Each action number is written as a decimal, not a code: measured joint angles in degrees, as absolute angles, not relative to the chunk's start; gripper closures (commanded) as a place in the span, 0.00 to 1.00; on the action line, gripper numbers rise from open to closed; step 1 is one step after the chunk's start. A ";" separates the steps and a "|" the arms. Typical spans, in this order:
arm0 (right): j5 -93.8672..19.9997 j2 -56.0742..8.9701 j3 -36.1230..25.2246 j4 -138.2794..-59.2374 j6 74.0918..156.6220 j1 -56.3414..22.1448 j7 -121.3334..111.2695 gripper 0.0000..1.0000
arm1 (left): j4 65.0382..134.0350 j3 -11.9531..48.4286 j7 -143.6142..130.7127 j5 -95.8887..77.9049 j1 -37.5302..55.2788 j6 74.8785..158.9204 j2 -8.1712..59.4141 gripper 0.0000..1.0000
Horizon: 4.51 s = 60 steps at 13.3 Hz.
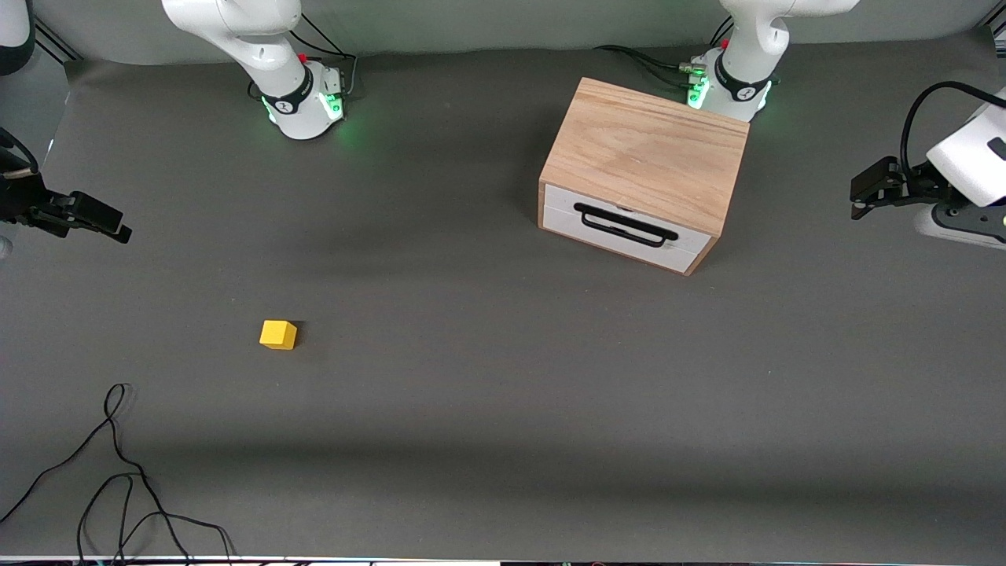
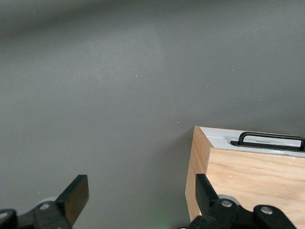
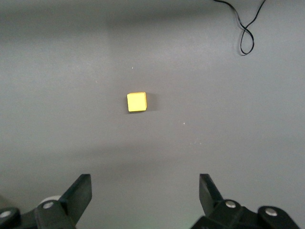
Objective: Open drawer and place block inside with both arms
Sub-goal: 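Move the right gripper out toward the yellow cube, then grasp the yellow cube with the right gripper while the left gripper reaches the drawer handle, then hook the drawer handle with the left gripper while the right gripper lifts the cube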
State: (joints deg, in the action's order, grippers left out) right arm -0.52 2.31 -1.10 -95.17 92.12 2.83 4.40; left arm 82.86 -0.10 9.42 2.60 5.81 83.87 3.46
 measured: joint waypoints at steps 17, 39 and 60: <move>-0.57 0.44 -0.37 -95.26 93.58 1.50 4.31 0.00 | 83.59 0.04 9.45 2.37 4.53 82.68 2.57 0.00; -2.28 -14.30 -1.15 -116.13 129.83 -1.45 5.61 0.00 | 83.44 0.49 9.45 2.35 4.55 83.64 2.56 0.00; -4.07 -27.48 -1.00 -122.18 154.00 -2.85 5.62 0.00 | 85.93 14.42 -76.56 0.67 15.76 93.58 20.47 0.00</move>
State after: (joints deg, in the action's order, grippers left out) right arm -4.07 -27.48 -1.00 -122.18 154.00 -2.85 5.62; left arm 85.93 14.42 -76.56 0.67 15.76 93.58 20.47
